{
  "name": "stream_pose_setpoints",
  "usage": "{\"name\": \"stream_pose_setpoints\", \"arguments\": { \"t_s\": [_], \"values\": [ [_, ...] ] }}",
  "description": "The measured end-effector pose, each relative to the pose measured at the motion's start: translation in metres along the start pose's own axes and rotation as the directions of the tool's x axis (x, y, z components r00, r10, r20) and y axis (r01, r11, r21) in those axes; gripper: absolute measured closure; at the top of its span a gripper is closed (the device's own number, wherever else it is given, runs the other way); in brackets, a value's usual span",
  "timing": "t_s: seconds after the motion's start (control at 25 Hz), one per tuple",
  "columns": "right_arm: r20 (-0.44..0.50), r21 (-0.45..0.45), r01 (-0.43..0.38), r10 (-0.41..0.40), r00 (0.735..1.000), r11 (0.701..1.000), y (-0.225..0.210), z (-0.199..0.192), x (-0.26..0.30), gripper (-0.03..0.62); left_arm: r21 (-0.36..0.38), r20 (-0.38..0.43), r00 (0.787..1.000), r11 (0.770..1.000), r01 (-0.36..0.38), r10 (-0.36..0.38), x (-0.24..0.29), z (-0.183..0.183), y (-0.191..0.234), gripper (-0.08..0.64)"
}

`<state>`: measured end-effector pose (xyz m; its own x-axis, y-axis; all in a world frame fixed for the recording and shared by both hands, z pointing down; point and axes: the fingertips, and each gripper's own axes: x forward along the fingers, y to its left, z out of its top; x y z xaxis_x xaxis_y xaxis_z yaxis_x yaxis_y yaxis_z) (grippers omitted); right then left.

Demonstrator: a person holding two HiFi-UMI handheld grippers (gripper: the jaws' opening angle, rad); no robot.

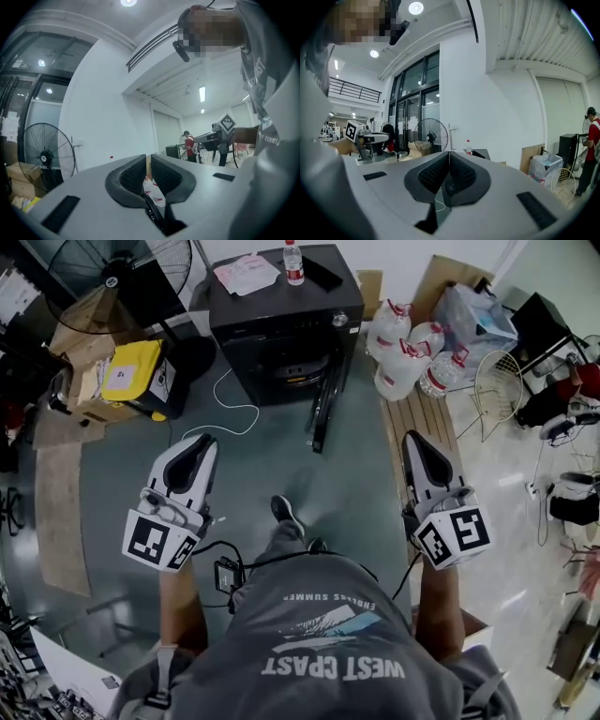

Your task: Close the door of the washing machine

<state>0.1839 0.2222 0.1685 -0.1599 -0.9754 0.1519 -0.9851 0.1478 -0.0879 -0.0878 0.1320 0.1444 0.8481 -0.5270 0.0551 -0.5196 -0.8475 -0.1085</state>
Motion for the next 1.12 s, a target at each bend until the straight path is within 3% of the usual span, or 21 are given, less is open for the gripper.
{"name": "stream_pose_setpoints", "arguments": {
  "t_s": [0.4,0.72,1.12],
  "values": [
    [-0.03,-0.01,0.02,-0.02,0.999,1.0,-0.004,0.006,0.076,0.563,-0.026,0.016,0.999,0.999,0.031,-0.031,0.043,-0.013,0.067,0.514],
    [-0.076,-0.054,0.013,-0.017,0.997,0.998,-0.001,0.011,0.153,0.563,-0.089,0.025,0.999,0.995,0.038,-0.035,0.069,-0.036,0.133,0.515],
    [-0.113,-0.069,0.033,-0.041,0.993,0.997,-0.017,0.006,0.197,0.563,-0.102,0.029,0.994,0.989,0.11,-0.108,0.113,-0.048,0.15,0.515]
  ]
}}
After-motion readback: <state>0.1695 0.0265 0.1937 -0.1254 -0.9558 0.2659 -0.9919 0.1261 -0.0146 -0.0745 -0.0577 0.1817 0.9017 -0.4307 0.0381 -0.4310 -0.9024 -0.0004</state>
